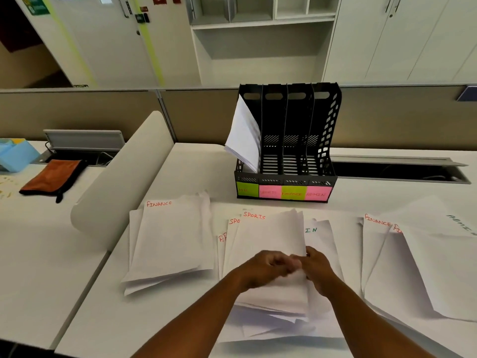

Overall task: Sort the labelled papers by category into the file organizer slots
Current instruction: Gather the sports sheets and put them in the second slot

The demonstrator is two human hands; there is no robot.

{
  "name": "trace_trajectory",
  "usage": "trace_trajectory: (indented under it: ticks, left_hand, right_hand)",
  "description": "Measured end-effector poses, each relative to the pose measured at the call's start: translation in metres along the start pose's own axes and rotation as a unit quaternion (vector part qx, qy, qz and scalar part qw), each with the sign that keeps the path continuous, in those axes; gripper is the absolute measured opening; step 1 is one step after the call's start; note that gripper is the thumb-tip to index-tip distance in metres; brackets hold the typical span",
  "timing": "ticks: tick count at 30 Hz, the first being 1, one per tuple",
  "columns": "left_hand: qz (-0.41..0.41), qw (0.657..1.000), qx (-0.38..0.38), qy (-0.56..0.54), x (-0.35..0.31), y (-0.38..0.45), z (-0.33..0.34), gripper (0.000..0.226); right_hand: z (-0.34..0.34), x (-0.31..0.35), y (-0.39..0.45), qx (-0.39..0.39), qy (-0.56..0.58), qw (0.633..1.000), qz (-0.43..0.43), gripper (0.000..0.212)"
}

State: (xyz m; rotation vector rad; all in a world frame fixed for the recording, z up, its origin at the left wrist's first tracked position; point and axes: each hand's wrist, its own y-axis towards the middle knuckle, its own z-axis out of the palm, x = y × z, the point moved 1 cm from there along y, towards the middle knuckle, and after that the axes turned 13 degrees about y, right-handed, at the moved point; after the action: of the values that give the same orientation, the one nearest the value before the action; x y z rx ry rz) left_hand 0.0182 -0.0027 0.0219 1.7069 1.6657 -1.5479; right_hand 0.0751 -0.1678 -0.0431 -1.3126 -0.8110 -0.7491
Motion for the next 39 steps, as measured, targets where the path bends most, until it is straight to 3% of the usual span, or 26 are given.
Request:
trace_trajectory:
  ticks: [2,4,8,9,11,14,19,30,39]
  left_hand:
    - [-0.022,0.986,-0.153,-0.062,0.01,0.004,-0.011,0.025]
    - [-0.056,0.946,-0.309,-0.084,0.023,0.006,-0.025,0.02]
    - [-0.158,0.869,-0.462,-0.077,0.043,0.003,-0.048,0.039]
    - [-0.184,0.86,-0.471,-0.066,0.047,0.001,-0.052,0.046]
    - [-0.193,0.877,-0.434,-0.079,0.053,0.002,-0.056,0.05]
    - [-0.159,0.917,-0.348,-0.111,0.054,0.002,-0.055,0.027]
    - [-0.147,0.924,-0.32,-0.149,0.062,0.002,-0.051,0.028]
    - [-0.139,0.899,-0.367,-0.196,0.055,0.0,-0.05,0.04]
    - [-0.116,0.884,-0.413,-0.187,0.054,0.002,-0.048,0.046]
  right_hand:
    - [-0.005,-0.004,0.001,-0.022,0.016,1.0,-0.009,0.027]
    - [-0.01,-0.005,0.001,-0.028,0.037,0.999,-0.016,0.025]
    - [-0.018,-0.006,0.002,-0.016,0.073,0.997,-0.018,0.026]
    - [-0.019,-0.006,0.003,-0.014,0.084,0.996,-0.015,0.028]
    - [-0.021,-0.005,0.004,-0.013,0.1,0.995,-0.009,0.032]
    - [-0.02,-0.003,0.003,-0.011,0.115,0.993,-0.006,0.03]
    - [-0.023,-0.001,0.001,-0.019,0.139,0.99,0.01,0.035]
    - [-0.031,0.001,-0.001,-0.067,0.061,0.995,-0.035,0.03]
    - [-0.036,0.002,0.0,-0.069,0.086,0.994,-0.018,0.022]
